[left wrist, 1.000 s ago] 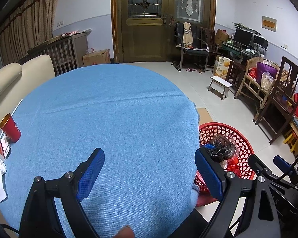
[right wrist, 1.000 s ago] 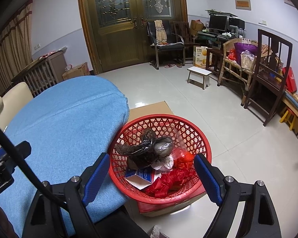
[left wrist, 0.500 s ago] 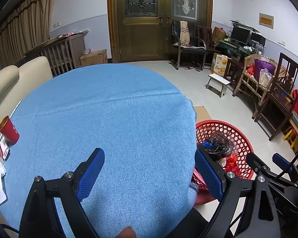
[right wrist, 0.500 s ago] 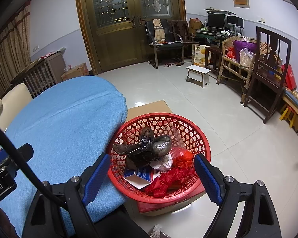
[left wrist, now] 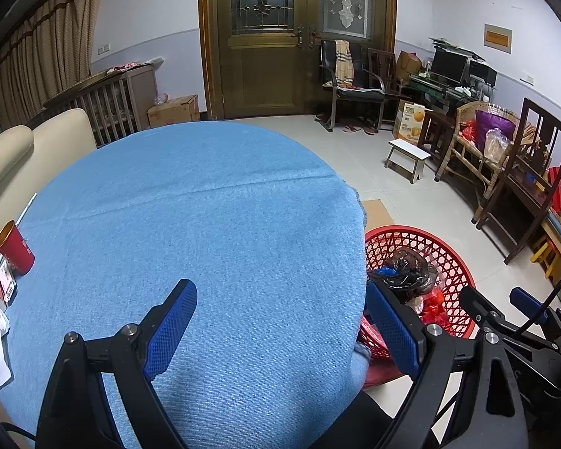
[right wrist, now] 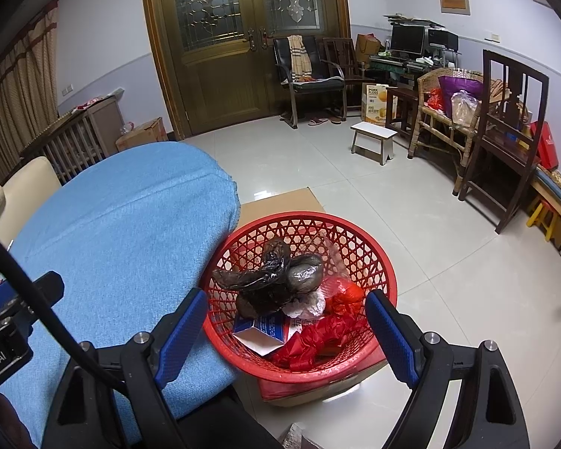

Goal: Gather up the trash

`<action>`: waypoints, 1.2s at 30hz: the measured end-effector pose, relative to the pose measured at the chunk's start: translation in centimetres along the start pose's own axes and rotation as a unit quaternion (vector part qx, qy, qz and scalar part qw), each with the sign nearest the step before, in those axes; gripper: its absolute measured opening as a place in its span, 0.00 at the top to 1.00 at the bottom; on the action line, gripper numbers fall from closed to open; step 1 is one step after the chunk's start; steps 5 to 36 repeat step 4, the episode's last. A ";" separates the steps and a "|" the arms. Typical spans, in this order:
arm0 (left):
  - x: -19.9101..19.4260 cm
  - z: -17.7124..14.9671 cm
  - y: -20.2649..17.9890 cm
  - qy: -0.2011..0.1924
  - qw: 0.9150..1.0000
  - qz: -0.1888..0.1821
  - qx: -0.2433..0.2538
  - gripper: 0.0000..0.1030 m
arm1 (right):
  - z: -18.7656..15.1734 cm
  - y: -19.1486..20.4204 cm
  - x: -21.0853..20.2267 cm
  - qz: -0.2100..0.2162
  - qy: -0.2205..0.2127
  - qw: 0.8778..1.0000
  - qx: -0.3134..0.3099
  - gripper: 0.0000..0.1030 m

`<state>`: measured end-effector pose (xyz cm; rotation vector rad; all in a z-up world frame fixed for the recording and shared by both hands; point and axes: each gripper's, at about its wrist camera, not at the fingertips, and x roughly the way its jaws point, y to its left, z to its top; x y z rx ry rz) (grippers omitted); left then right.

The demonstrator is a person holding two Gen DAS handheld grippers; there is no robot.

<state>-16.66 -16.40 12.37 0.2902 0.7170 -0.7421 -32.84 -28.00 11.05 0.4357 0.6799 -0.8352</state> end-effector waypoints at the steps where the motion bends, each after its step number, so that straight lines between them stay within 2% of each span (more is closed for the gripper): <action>1: -0.1 0.0 0.0 -0.002 1.000 0.000 0.002 0.11 | 0.0 0.0 0.0 0.000 0.000 1.000 0.000 0.14; 36: -0.1 0.0 -0.3 -0.003 1.000 -0.003 0.008 0.11 | 0.0 0.0 0.0 0.000 0.001 1.000 0.001 0.14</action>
